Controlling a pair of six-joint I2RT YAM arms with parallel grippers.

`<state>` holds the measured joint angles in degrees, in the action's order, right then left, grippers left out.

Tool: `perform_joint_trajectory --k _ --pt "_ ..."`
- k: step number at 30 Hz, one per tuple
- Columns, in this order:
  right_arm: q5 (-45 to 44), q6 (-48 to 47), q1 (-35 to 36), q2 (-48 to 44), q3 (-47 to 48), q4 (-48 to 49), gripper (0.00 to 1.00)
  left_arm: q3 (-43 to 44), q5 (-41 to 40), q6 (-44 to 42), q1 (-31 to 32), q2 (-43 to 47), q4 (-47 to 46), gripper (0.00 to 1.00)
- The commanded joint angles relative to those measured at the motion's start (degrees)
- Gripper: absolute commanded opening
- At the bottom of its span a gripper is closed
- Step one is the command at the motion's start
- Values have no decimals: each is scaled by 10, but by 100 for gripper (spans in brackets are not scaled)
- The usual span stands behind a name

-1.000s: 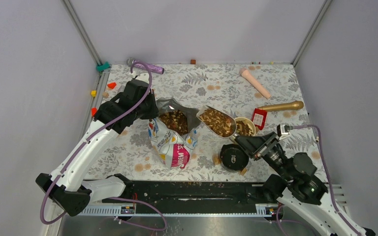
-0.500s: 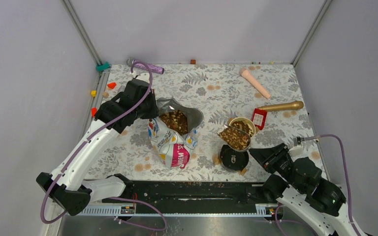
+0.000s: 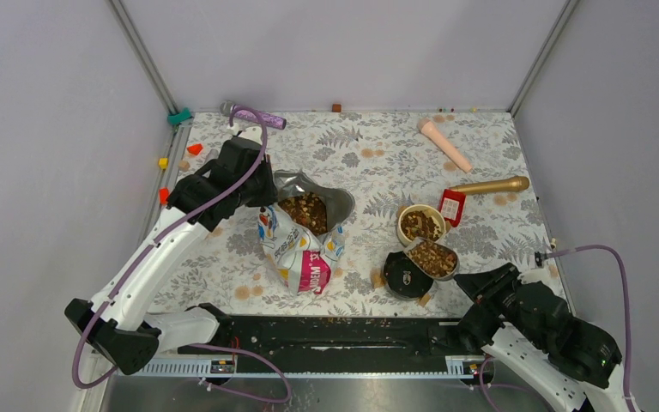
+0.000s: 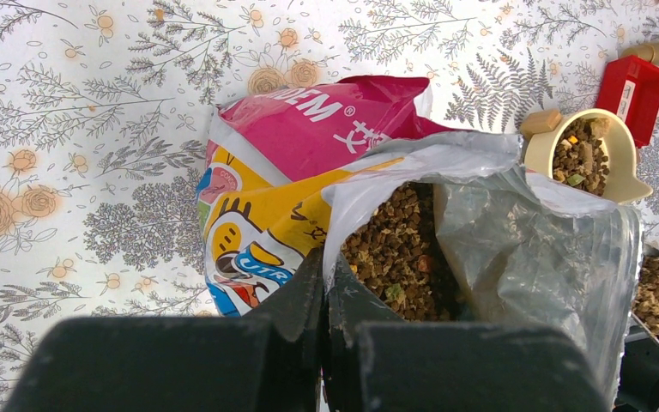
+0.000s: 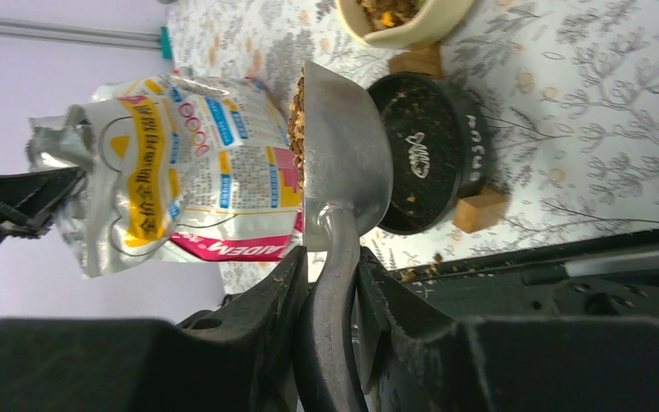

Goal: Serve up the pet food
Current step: Pour the pet food into the pet food bowl.

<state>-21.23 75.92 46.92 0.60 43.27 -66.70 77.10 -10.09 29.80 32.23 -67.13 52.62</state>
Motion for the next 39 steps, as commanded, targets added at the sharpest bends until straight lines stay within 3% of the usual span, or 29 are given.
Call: perform_joint_trajectory --k 1,24,39 --pt "-27 32 3 -98 19 -39 0 0 6 -6 -3 -10 -18 0" --pt "27 13 3 -7 -23 -37 0 3 2 -6 -3 -8 -15 0" --pt "46 -78 3 135 12 -28 0 2 2 -7 -2 -7 -15 0"
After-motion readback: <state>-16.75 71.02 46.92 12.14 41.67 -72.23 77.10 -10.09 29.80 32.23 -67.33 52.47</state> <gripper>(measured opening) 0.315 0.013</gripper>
